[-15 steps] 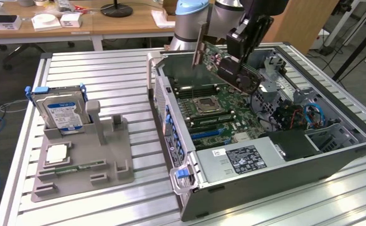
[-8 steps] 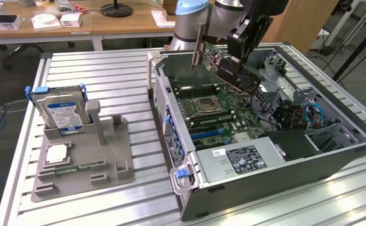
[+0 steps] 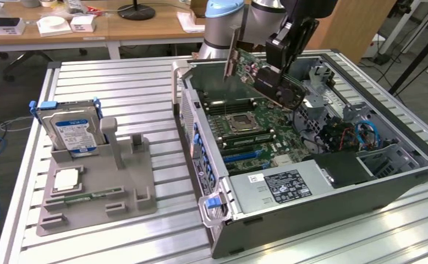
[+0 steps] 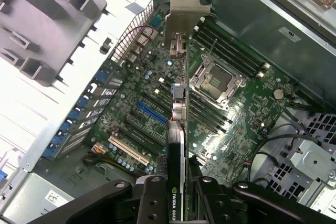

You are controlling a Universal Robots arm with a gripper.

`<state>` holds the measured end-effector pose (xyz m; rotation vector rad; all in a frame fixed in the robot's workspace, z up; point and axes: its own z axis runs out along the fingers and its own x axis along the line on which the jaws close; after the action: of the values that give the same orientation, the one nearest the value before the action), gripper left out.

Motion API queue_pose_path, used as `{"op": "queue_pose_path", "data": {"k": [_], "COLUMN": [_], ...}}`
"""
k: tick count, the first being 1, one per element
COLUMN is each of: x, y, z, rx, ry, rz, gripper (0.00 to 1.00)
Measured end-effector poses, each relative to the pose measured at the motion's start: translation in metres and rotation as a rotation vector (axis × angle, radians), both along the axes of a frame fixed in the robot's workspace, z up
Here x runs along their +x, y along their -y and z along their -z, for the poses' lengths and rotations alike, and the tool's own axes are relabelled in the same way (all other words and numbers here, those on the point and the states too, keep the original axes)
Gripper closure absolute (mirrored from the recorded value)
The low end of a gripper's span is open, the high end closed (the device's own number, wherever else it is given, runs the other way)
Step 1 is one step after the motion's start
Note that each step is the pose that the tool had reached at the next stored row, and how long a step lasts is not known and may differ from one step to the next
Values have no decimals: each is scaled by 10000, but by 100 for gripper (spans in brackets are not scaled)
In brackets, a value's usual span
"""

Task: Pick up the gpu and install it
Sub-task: 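Insert the gpu into the slot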

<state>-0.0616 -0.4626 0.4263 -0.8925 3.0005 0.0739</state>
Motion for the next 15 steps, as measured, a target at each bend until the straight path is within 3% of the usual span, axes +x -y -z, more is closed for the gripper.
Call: {"op": "queue_pose_path", "data": {"k": [15], "x": [0], "y": [0], "z": [0], "rx": [1], "ry": [0], "rz": [-559], "gripper": [74]}}
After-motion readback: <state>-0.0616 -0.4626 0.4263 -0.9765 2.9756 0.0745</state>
